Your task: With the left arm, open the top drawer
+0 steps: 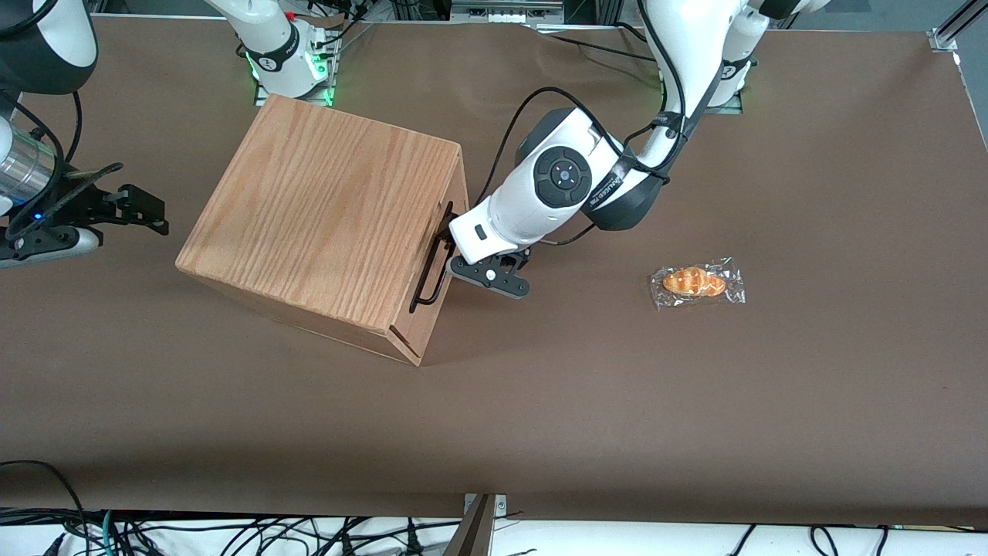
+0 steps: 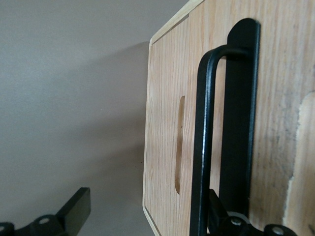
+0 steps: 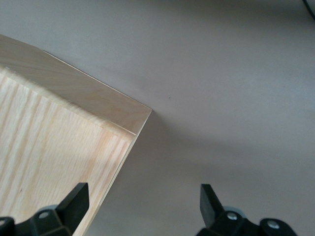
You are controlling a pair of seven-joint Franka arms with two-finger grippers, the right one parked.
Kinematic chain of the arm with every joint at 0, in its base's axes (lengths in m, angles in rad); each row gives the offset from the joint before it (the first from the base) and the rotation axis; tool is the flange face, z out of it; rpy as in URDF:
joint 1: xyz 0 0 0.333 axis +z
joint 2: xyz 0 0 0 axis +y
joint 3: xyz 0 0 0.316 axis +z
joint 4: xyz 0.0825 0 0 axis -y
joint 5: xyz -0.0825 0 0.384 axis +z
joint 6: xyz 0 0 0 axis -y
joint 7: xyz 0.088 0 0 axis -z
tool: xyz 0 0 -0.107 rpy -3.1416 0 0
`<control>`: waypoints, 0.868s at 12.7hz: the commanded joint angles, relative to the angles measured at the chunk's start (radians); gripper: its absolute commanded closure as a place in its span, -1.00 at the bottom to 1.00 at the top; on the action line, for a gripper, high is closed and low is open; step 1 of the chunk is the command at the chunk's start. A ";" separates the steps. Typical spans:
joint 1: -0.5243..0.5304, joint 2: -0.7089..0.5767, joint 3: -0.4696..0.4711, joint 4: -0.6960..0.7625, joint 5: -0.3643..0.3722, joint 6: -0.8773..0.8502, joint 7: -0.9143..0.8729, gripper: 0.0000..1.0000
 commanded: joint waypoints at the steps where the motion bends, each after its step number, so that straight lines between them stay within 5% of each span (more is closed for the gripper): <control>1: 0.006 0.018 0.018 0.024 -0.016 -0.005 0.022 -1.00; 11: 0.112 0.018 0.018 0.023 -0.022 -0.013 0.071 -1.00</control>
